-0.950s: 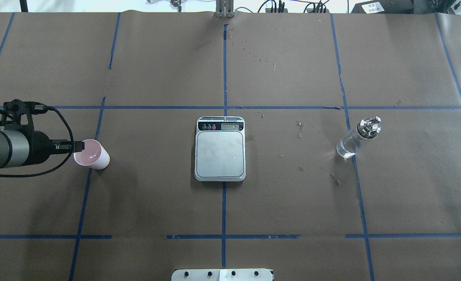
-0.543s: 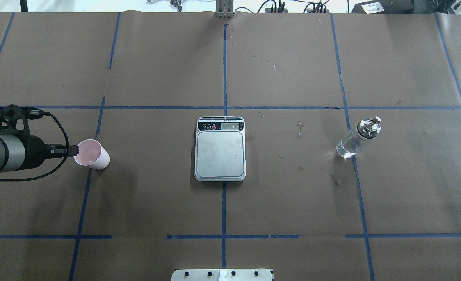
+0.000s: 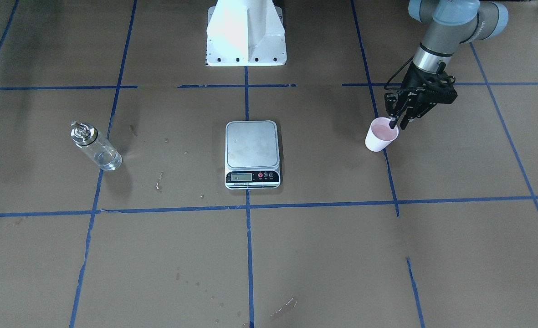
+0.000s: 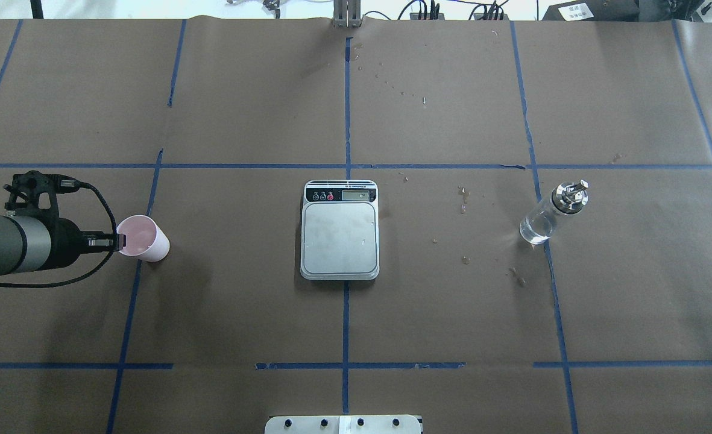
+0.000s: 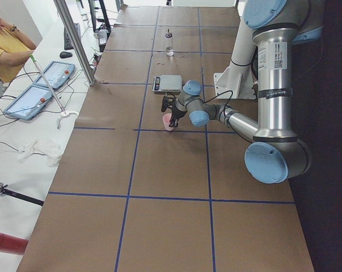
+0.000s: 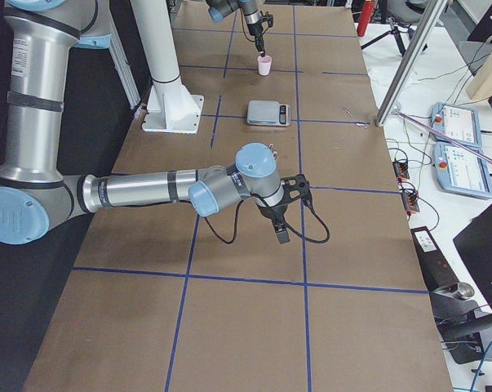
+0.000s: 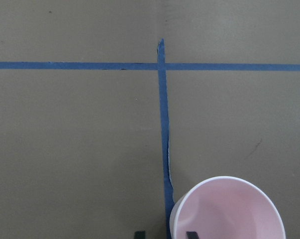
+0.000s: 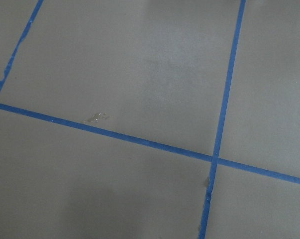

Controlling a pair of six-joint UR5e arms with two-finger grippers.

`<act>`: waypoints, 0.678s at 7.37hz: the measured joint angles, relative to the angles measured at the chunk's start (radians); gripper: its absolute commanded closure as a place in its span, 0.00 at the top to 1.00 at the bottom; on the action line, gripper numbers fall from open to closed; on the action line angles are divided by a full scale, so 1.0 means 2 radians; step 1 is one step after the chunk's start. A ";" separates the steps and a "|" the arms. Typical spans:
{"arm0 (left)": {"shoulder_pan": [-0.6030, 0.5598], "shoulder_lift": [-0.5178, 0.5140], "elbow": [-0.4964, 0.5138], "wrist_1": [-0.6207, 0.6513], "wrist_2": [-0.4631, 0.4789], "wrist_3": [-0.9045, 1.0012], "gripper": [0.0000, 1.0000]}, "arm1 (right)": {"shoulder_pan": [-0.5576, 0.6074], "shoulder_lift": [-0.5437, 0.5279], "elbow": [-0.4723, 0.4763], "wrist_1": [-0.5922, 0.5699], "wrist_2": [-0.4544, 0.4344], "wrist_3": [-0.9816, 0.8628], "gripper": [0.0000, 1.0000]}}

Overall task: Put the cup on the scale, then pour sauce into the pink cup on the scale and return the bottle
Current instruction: 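Move the left gripper down to the pink cup and grasp it, then carry the pink cup with the left gripper onto the scale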

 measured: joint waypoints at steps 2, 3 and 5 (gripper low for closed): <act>0.002 -0.007 0.005 0.002 0.000 0.001 0.00 | 0.000 -0.001 0.000 0.000 0.000 -0.002 1.00; 0.002 -0.009 0.004 0.009 -0.001 0.002 0.00 | 0.000 -0.001 0.000 0.000 0.000 -0.002 1.00; 0.002 -0.029 0.001 0.045 -0.002 0.008 0.00 | 0.000 -0.002 0.000 0.000 0.000 -0.003 1.00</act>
